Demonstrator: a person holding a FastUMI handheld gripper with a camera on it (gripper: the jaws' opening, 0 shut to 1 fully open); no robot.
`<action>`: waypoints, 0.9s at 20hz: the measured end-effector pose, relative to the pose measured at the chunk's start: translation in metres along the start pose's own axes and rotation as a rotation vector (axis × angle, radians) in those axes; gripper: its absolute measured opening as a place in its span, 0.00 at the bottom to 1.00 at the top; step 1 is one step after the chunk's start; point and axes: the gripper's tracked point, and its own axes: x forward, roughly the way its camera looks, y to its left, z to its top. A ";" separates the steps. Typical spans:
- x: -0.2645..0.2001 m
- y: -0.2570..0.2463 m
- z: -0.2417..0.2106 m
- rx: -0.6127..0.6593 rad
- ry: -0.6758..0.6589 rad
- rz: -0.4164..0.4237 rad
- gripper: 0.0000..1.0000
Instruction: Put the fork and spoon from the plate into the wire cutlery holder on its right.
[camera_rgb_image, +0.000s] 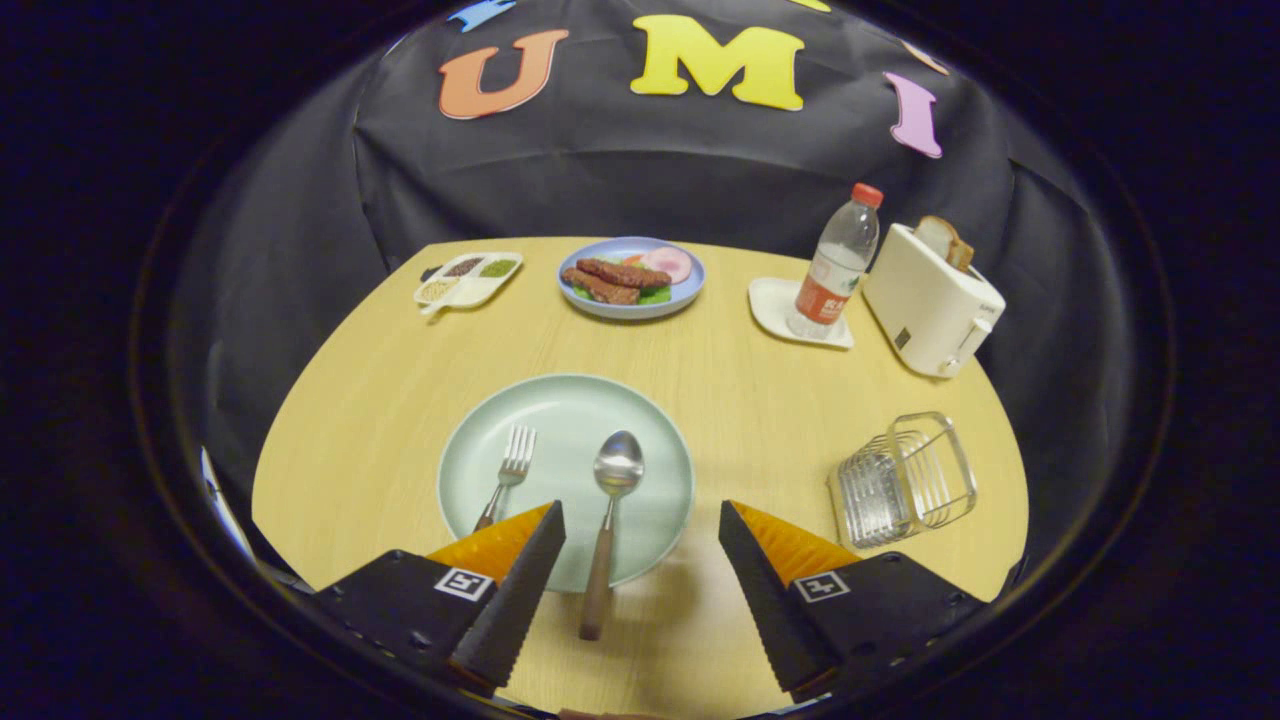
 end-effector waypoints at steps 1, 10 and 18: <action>0.007 0.003 -0.002 -0.002 0.019 0.010 0.90; 0.044 0.015 -0.018 0.008 0.133 0.042 0.50; 0.051 0.018 -0.027 0.003 0.197 0.049 0.05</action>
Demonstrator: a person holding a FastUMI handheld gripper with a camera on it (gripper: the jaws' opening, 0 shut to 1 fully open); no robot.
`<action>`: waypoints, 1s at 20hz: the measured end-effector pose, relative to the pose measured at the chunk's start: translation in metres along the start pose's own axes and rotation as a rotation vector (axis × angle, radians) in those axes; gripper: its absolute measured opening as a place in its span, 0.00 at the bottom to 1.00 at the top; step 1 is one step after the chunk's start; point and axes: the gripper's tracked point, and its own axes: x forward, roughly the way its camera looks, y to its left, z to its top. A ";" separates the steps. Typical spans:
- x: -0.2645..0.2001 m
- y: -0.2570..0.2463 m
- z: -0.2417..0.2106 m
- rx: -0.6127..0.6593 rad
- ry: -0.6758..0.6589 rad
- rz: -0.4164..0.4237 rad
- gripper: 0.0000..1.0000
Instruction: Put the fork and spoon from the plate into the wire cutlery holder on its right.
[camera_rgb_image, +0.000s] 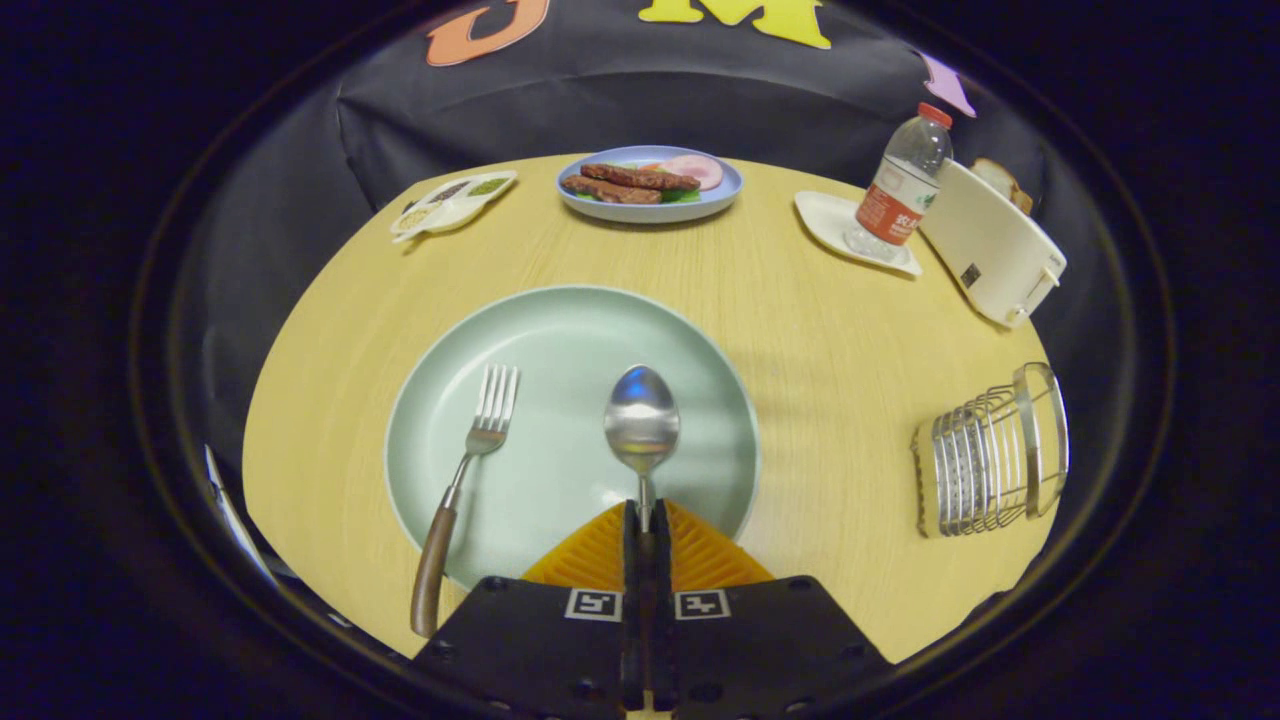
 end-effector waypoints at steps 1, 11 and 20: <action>-0.001 0.000 0.001 0.004 0.004 0.005 0.04; -0.058 -0.038 0.007 0.071 -0.035 0.053 0.00; -0.124 -0.128 0.011 -0.003 -0.124 0.064 0.01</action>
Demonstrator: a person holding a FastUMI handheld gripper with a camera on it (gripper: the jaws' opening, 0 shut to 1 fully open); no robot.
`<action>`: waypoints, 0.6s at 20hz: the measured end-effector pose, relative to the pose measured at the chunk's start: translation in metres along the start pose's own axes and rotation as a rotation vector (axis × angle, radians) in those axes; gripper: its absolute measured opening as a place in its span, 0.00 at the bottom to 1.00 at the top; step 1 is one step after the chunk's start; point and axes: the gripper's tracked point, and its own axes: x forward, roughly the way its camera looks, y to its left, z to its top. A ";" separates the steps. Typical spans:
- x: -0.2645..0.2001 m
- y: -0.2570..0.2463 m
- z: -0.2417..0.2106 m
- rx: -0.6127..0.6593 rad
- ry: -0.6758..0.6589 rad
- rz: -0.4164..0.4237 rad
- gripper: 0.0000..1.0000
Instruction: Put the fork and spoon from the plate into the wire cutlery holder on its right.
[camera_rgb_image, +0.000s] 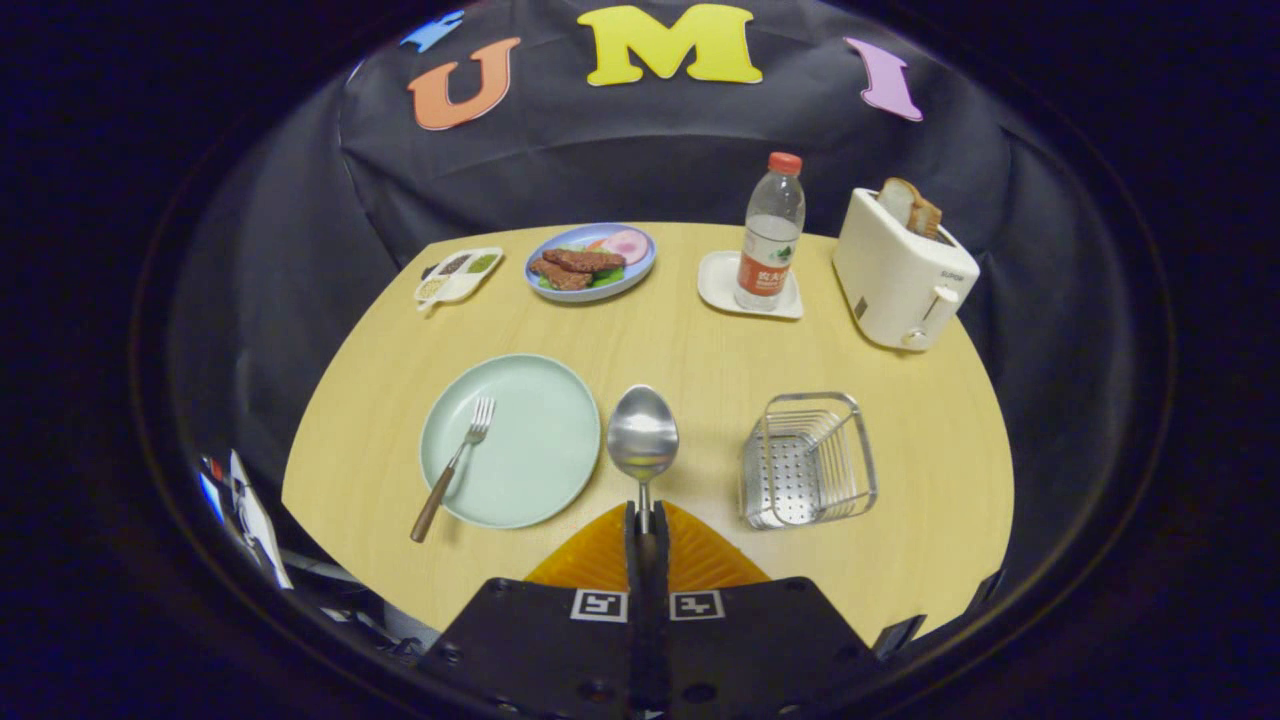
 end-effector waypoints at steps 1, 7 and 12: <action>-0.004 -0.011 0.002 -0.014 -0.004 -0.006 0.01; -0.016 -0.069 0.001 0.017 0.048 -0.026 0.01; -0.005 -0.098 -0.001 0.052 0.151 -0.072 0.01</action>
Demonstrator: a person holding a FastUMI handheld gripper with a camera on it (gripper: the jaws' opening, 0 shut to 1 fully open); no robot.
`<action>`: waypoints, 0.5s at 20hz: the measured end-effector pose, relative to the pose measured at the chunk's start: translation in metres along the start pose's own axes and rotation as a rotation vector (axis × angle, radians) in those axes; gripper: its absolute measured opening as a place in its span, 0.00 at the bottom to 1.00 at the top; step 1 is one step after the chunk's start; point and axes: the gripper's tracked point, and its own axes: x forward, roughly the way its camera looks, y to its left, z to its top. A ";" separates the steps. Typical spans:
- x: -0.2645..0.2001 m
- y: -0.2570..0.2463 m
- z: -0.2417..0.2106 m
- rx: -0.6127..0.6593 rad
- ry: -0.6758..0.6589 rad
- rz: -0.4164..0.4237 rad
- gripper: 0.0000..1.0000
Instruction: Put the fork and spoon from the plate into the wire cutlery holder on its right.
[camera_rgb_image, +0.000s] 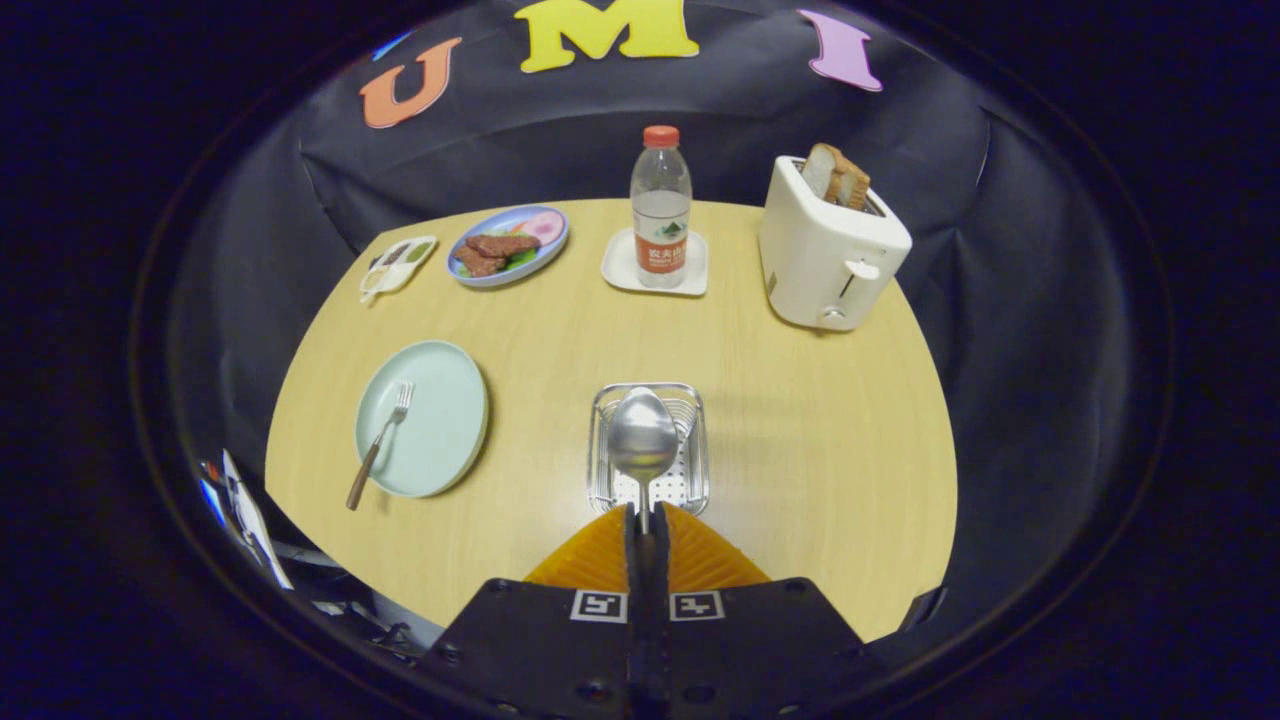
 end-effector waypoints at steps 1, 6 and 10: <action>0.003 -0.001 -0.001 0.006 0.024 0.001 0.01; 0.011 -0.003 0.006 0.006 0.070 -0.006 0.01; 0.020 0.000 0.011 -0.006 0.116 -0.010 0.01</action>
